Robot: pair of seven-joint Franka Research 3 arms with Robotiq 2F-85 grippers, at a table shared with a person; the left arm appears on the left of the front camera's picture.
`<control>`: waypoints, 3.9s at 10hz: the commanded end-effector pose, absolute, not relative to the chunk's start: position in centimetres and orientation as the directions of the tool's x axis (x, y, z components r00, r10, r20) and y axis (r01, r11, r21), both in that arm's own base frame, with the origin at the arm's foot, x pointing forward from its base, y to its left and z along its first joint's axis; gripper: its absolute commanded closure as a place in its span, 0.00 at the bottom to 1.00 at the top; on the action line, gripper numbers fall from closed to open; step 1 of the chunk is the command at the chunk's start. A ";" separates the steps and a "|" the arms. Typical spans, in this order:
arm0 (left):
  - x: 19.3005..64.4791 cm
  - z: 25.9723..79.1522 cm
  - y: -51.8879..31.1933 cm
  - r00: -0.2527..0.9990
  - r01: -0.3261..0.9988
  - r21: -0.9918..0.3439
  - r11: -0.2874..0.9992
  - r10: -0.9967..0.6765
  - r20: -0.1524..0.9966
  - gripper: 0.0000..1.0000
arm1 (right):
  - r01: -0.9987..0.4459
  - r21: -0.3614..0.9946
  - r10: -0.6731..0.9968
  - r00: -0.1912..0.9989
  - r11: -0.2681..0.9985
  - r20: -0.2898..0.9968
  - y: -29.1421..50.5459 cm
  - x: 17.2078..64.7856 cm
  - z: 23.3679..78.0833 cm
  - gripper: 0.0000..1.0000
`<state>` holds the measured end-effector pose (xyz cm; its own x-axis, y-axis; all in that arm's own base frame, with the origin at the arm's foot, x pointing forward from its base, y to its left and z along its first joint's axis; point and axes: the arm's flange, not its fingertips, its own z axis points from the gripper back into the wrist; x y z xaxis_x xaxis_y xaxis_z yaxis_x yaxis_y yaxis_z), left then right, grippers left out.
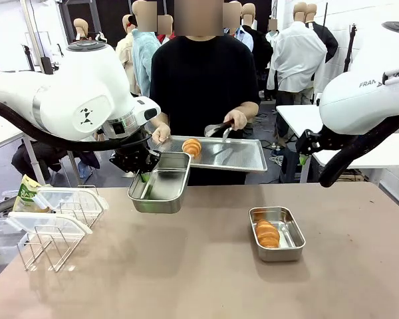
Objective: Place the bread in airtight containers.
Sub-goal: Once an object is inside an Airtight Container , place the container in the center of the table.
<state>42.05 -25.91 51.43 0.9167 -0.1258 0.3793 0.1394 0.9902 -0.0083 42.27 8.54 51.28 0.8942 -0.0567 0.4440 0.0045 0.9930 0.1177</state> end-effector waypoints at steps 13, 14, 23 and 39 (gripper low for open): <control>42.1 51.8 -25.7 0.912 0.145 -0.004 0.989 -0.132 0.387 1.00 | 0.004 0.118 -0.057 0.894 0.993 0.444 8.5 42.3 51.3 0.00; 42.1 51.8 -25.7 0.912 0.145 -0.004 0.989 -0.132 0.387 1.00 | 0.004 0.118 -0.057 0.894 0.993 0.444 8.5 42.3 51.3 0.00; 42.1 51.8 -25.7 0.912 0.145 -0.004 0.989 -0.132 0.387 1.00 | 0.004 0.118 -0.057 0.894 0.993 0.444 8.5 42.3 51.3 0.00; 42.1 51.8 -25.7 0.912 0.145 -0.004 0.989 -0.132 0.387 1.00 | 0.004 0.118 -0.057 0.894 0.993 0.444 8.5 42.3 51.3 0.00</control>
